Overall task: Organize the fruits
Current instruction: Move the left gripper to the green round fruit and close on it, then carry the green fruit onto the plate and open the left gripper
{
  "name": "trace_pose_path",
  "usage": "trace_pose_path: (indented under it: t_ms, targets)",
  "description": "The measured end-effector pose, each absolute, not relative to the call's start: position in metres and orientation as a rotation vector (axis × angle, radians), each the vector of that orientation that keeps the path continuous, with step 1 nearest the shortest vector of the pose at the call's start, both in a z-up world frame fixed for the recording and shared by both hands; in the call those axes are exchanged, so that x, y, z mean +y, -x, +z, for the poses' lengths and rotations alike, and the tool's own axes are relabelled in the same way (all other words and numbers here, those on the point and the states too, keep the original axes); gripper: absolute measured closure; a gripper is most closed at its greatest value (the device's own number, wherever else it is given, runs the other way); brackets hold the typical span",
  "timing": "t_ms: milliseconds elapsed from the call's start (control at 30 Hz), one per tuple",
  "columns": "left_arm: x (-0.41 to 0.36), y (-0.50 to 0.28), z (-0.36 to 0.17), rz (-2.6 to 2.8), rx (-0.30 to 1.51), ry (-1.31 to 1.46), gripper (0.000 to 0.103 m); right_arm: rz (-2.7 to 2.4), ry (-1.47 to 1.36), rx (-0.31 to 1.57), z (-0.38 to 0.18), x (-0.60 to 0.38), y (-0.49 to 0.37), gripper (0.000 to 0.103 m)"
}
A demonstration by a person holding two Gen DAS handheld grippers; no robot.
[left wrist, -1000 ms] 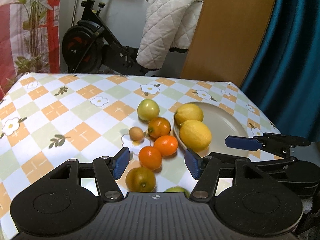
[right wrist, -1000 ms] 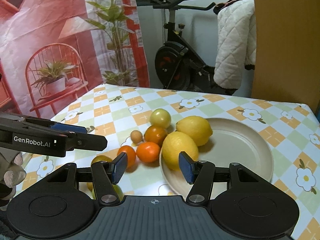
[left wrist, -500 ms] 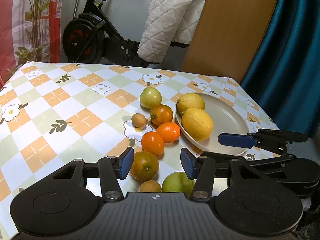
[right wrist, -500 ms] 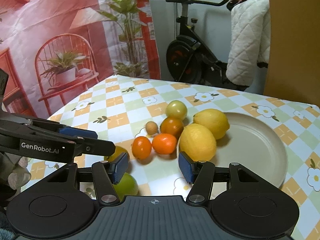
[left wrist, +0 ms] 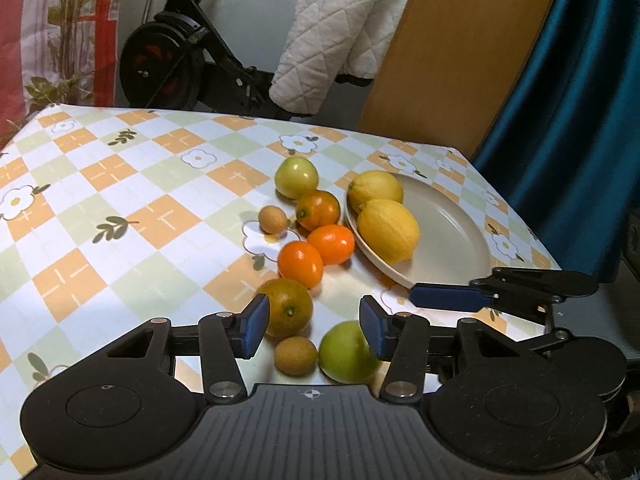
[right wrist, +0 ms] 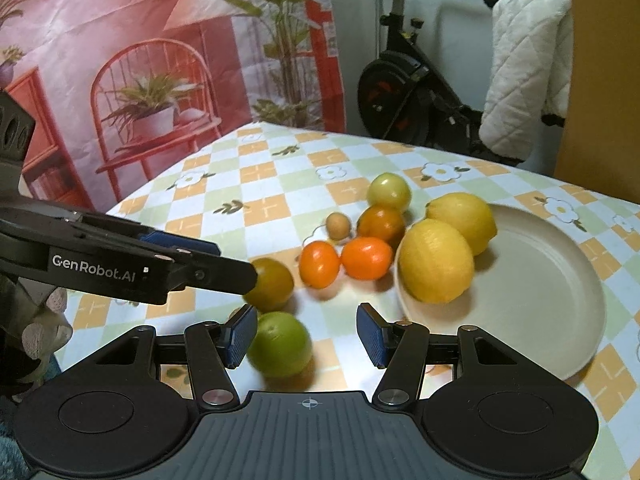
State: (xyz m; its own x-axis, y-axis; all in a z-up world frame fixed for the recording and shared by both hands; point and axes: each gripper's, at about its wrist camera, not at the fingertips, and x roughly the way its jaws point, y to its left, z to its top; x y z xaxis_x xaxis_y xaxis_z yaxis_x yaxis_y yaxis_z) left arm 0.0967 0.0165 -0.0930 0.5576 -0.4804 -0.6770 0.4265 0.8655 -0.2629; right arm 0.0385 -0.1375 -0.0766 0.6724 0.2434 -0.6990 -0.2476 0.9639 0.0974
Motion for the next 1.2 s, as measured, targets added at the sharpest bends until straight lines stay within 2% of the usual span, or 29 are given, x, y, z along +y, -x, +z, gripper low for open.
trace_pose_path:
  t_ms: [267,367,533,1200]
  targets:
    - [0.013,-0.093,-0.098,-0.603,0.847,0.079,0.051,0.333,0.043,0.836,-0.085,-0.126,-0.039,0.053]
    - [0.008,-0.092,-0.101,-0.631,0.864,0.073,0.059,0.343,0.043,0.849,-0.090,-0.125,-0.038,0.056]
    - [0.004,-0.096,-0.110,-0.640,0.897,0.077,0.059,0.344,0.025,0.864,-0.095,-0.128,-0.039,0.060]
    - [-0.009,-0.106,-0.121,-0.654,0.928,0.060,0.059,0.339,-0.019,0.872,-0.103,-0.133,-0.044,0.063]
